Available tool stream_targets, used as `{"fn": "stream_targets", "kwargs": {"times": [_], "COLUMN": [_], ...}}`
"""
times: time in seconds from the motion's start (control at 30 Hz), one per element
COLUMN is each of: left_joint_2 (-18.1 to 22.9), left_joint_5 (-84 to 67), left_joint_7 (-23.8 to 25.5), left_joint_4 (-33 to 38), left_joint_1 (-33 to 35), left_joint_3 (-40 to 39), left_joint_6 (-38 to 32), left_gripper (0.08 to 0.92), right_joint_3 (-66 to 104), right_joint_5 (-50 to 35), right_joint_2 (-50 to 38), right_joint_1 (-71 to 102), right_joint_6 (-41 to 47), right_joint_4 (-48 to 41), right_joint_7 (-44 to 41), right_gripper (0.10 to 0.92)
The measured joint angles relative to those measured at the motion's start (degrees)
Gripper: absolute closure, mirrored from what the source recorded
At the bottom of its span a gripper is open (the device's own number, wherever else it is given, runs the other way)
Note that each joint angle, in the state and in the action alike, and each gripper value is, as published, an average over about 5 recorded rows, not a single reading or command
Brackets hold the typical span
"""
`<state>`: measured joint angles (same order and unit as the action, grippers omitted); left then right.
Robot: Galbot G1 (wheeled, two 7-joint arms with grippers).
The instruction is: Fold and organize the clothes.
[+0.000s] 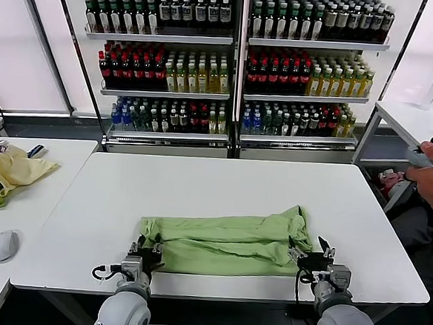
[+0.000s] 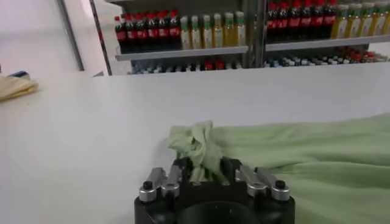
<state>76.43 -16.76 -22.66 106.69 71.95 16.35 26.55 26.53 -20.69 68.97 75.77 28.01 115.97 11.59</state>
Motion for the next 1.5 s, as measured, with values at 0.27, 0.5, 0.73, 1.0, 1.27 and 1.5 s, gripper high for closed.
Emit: {"fn": "stream_targets", "kwargs": {"times": [0.27, 0.5, 0.73, 1.0, 1.27, 1.5], "left_joint_2": [-2.3, -7.1, -11.6, -11.6, -7.3, -2.3], "left_joint_5": [-4.6, -9.7, -17.0, -23.7, -26.4, -25.5], "left_joint_7": [0.5, 0.6, 0.5, 0.2, -0.9, -1.7], "left_joint_4": [1.8, 4.3, 7.8, 14.8, 16.8, 12.8], "left_joint_1": [0.9, 1.2, 1.2, 0.1, -3.2, -7.4], "left_joint_3": [3.7, 10.2, 17.0, 17.0, 8.7, -0.2], "left_joint_6": [-0.5, -0.4, 0.7, 1.9, 2.5, 2.8], "left_gripper": [0.847, 0.889, 0.889, 0.889, 0.889, 0.889], "right_joint_3": [0.3, 0.7, 0.7, 0.6, 0.9, 0.9], "right_joint_5": [-0.7, -1.1, -1.1, -1.0, -1.0, -1.1], "right_joint_2": [-0.3, -0.4, -0.4, -0.4, -0.4, -0.4], "right_joint_1": [-0.6, -0.8, -0.8, -0.7, -0.9, -1.4], "right_joint_6": [-0.4, -1.0, -1.3, -1.3, -1.6, -2.0], "right_joint_4": [0.0, -0.1, 0.0, 0.2, 0.2, -0.2], "right_joint_7": [0.1, 0.1, 0.0, 0.0, -0.1, -0.3], "right_gripper": [0.203, 0.203, 0.203, 0.203, 0.203, 0.203]}}
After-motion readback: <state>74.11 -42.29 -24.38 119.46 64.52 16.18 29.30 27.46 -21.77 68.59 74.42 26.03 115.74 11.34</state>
